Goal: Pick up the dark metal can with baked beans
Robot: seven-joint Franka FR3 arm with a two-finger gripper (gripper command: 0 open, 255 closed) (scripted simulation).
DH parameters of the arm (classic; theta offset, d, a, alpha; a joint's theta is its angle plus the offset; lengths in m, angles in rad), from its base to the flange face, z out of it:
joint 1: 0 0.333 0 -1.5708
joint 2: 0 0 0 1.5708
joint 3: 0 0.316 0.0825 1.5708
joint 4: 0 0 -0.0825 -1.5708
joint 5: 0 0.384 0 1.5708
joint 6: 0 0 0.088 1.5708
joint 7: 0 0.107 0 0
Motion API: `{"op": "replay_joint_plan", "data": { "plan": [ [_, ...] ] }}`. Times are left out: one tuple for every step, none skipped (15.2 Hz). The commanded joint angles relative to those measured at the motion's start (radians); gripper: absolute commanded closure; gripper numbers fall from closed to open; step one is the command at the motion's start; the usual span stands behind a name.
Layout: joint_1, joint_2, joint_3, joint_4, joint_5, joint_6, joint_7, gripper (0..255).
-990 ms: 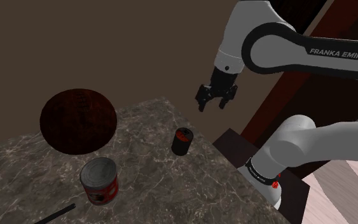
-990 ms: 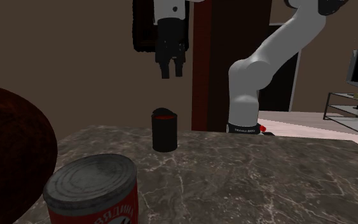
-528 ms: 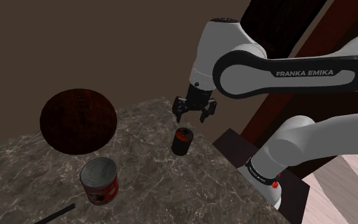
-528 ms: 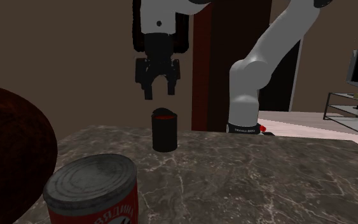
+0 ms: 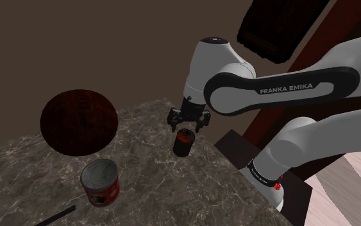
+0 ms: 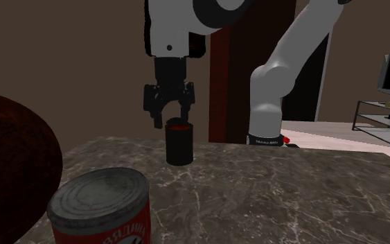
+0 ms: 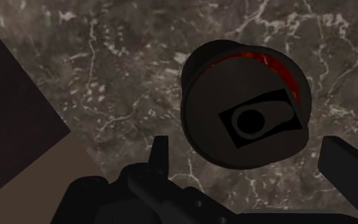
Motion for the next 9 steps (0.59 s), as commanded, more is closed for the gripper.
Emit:
{"op": "replay_joint_plan", "data": {
  "plan": [
    [0.0, 0.007, 0.006, -0.012, 0.004, 0.019, -0.001, 0],
    [0.0, 0.007, 0.006, -0.012, 0.004, 0.02, -0.001, 0],
    [-0.001, 0.007, 0.005, -0.012, 0.003, 0.019, -0.002, 255],
    [-0.001, 0.007, 0.005, -0.011, 0.003, 0.019, -0.002, 255],
    [-0.001, 0.007, 0.005, -0.011, 0.003, 0.019, -0.002, 255],
    [-0.001, 0.007, 0.005, -0.011, 0.003, 0.019, -0.002, 255],
    [-0.001, 0.007, 0.005, -0.011, 0.003, 0.019, -0.002, 255],
    [-0.001, 0.007, 0.005, -0.011, 0.003, 0.019, -0.002, 255],
    [-0.001, 0.006, 0.004, -0.012, 0.003, 0.018, -0.002, 255]
  ]
}}
